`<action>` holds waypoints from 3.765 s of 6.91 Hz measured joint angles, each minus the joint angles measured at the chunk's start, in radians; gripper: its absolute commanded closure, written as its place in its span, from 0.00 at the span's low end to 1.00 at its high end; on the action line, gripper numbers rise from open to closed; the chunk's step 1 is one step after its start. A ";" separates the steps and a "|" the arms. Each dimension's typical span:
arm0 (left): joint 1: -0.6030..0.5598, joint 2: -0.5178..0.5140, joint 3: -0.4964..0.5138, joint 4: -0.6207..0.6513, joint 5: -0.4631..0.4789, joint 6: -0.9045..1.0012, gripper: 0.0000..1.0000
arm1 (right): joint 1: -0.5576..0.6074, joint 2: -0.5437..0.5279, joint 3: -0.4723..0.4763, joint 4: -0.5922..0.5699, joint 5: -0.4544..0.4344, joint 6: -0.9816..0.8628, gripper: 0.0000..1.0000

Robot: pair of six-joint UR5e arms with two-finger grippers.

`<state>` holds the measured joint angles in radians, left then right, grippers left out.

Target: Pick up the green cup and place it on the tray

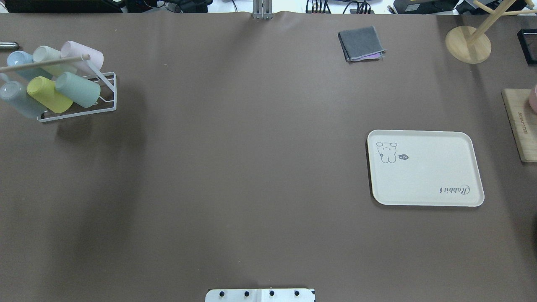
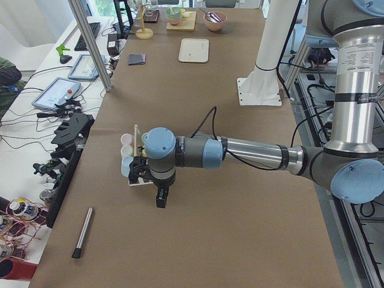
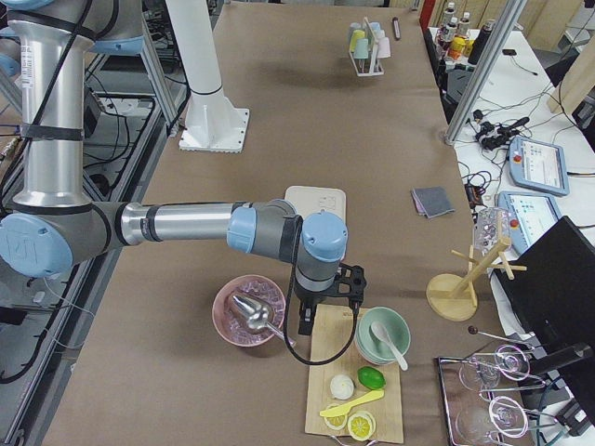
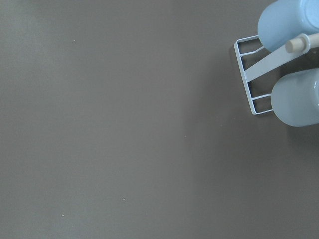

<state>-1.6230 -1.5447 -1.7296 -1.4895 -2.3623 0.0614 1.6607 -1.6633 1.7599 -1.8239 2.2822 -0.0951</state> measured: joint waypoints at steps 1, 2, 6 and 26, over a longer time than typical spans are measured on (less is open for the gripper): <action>0.000 0.001 -0.001 -0.001 0.000 0.000 0.01 | 0.000 0.002 0.001 0.000 0.001 0.000 0.00; 0.000 0.002 -0.003 -0.006 0.001 0.000 0.01 | 0.000 0.004 0.001 0.000 0.001 0.000 0.00; 0.000 0.007 0.013 -0.086 0.004 0.001 0.01 | 0.000 0.009 0.002 0.001 0.001 0.000 0.00; 0.409 -0.071 -0.148 -0.627 0.595 0.425 0.01 | -0.083 0.031 0.021 0.009 0.010 0.085 0.00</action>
<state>-1.2140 -1.6156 -1.8773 -2.1169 -1.7677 0.4860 1.5780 -1.6328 1.7806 -1.8150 2.2918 -0.0102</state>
